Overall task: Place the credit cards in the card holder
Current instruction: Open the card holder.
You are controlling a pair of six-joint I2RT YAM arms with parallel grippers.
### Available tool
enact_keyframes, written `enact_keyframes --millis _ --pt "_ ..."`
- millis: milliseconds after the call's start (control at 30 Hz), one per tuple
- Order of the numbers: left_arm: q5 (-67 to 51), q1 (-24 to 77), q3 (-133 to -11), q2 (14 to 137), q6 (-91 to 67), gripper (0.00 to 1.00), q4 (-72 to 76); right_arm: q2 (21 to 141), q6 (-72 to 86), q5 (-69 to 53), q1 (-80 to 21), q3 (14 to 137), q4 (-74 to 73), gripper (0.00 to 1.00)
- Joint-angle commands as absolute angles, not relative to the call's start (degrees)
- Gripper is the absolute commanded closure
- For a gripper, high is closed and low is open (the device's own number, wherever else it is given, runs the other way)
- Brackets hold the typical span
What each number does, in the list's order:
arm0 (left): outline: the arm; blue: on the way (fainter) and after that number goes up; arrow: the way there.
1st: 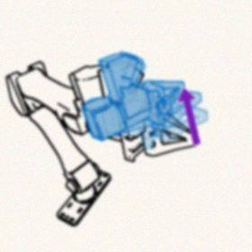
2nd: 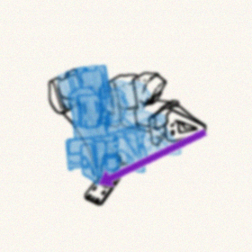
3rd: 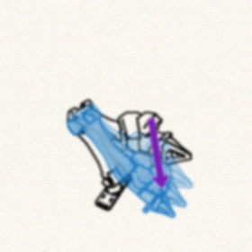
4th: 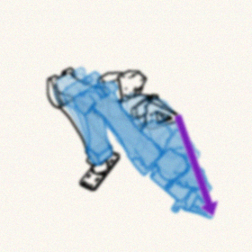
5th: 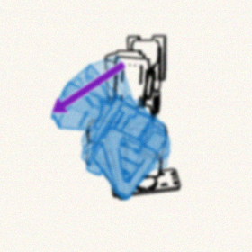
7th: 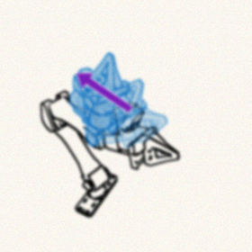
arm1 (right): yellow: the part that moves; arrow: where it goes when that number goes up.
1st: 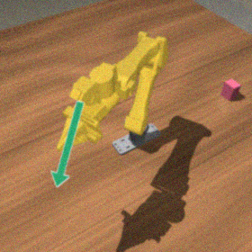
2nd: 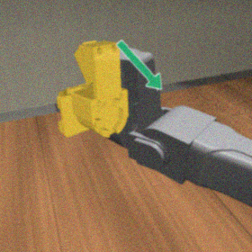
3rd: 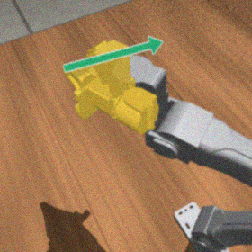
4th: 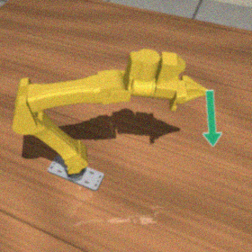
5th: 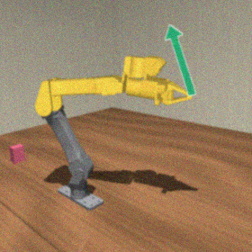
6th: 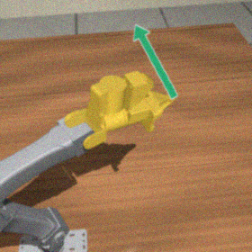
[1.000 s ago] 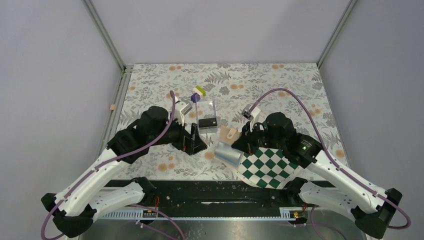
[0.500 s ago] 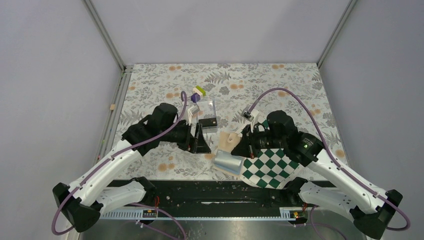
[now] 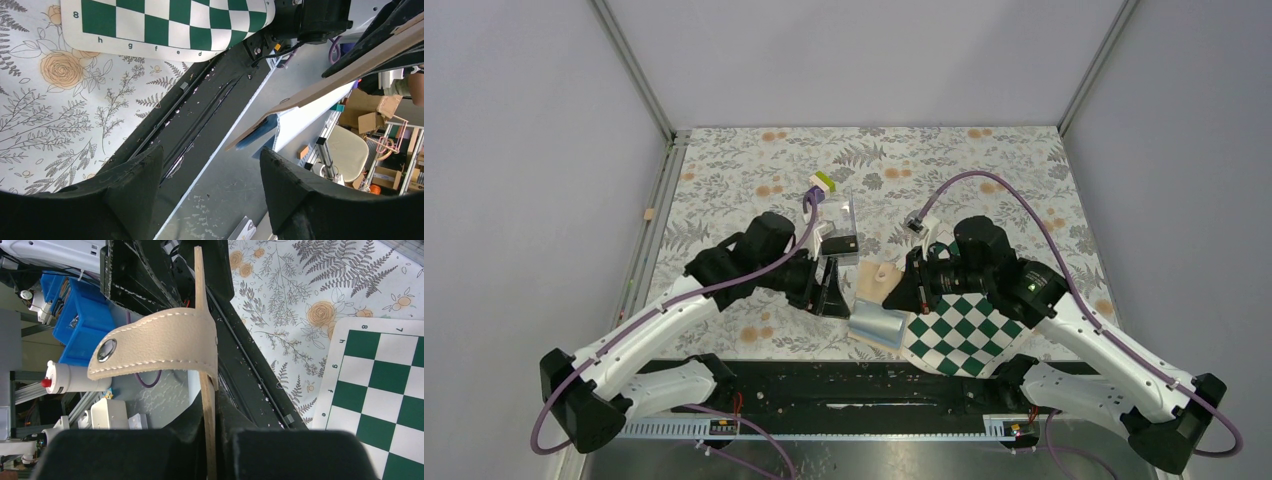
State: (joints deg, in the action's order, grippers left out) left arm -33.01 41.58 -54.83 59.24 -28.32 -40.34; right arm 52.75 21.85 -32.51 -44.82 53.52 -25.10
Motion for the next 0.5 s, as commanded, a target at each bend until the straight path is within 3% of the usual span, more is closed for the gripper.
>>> enact_keyframes --millis 0,467 --pt "-35.1 42.6 -55.0 59.5 -28.4 0.31 -35.9 53.0 22.9 -34.2 -44.4 56.3 -24.7 1.0" --pt "-40.9 42.9 -52.6 56.6 -33.1 0.31 -25.1 52.9 26.4 -42.6 -44.5 55.1 -19.7 1.0"
